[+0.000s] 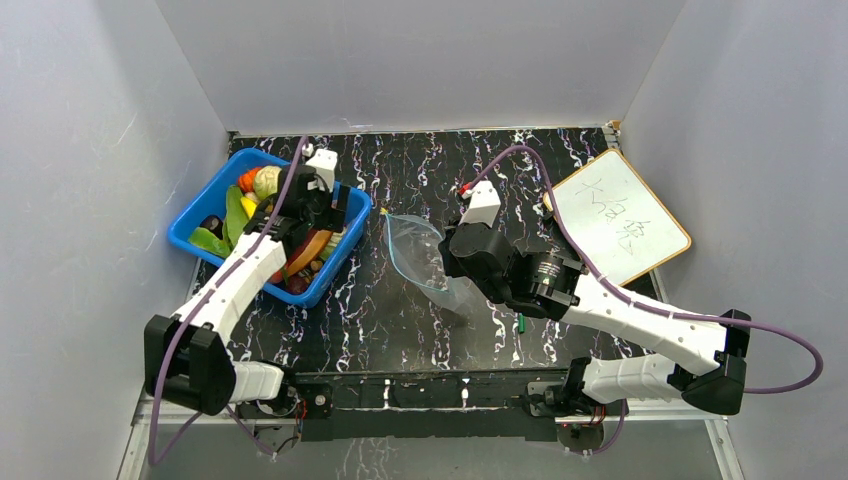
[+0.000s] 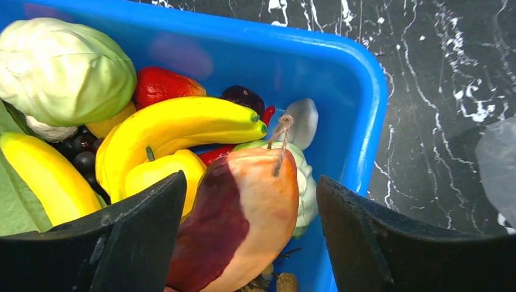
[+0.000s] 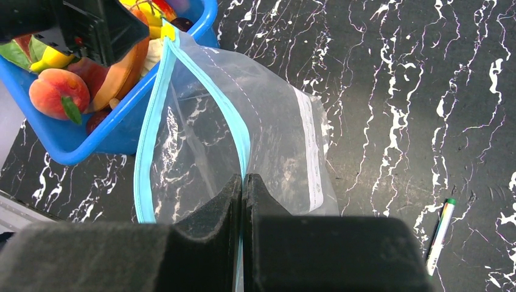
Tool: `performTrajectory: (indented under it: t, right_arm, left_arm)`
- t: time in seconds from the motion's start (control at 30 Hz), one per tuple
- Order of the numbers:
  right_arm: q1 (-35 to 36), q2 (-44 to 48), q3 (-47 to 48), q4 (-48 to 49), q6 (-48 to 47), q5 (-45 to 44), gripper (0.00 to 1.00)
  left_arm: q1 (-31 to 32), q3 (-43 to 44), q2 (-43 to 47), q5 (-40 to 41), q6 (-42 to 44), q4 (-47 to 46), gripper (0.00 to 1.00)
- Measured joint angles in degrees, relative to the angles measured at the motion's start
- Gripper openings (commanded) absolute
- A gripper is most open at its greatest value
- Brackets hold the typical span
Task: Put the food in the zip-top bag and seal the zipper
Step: Pick up the fake food from the bin.
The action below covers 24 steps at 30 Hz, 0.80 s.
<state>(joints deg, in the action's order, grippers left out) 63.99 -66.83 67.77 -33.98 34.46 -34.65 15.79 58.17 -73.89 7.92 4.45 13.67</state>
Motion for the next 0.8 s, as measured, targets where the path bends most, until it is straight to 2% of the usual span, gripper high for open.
performTrajectory:
  t: [0.37, 0.43, 0.57, 0.6, 0.8]
  right_arm:
    - [0.00, 0.11, 0.00, 0.02, -0.11, 0.00, 0.00]
    - [0.00, 0.20, 0.00, 0.00, -0.13, 0.00, 0.00]
    - [0.00, 0.68, 0.00, -0.07, -0.13, 0.00, 0.00]
    - [0.00, 0.83, 0.00, -0.09, -0.13, 0.00, 0.00]
    - [0.00, 2.25, -0.07, -0.11, 0.04, 0.15, 0.00]
  left_arm:
    - [1.95, 0.59, -9.18, 8.07, 2.10, 0.20, 0.75]
    - [2.08, 0.59, -10.27, 8.98, 2.73, 0.24, 0.69]
    - [2.36, 1.16, -10.34, 9.07, 3.87, 0.33, 0.44]
    - [2.40, 1.38, -10.29, 8.85, 3.96, 0.57, 0.41]
    - [2.45, 2.93, -8.46, 6.62, 3.85, 4.24, 0.39]
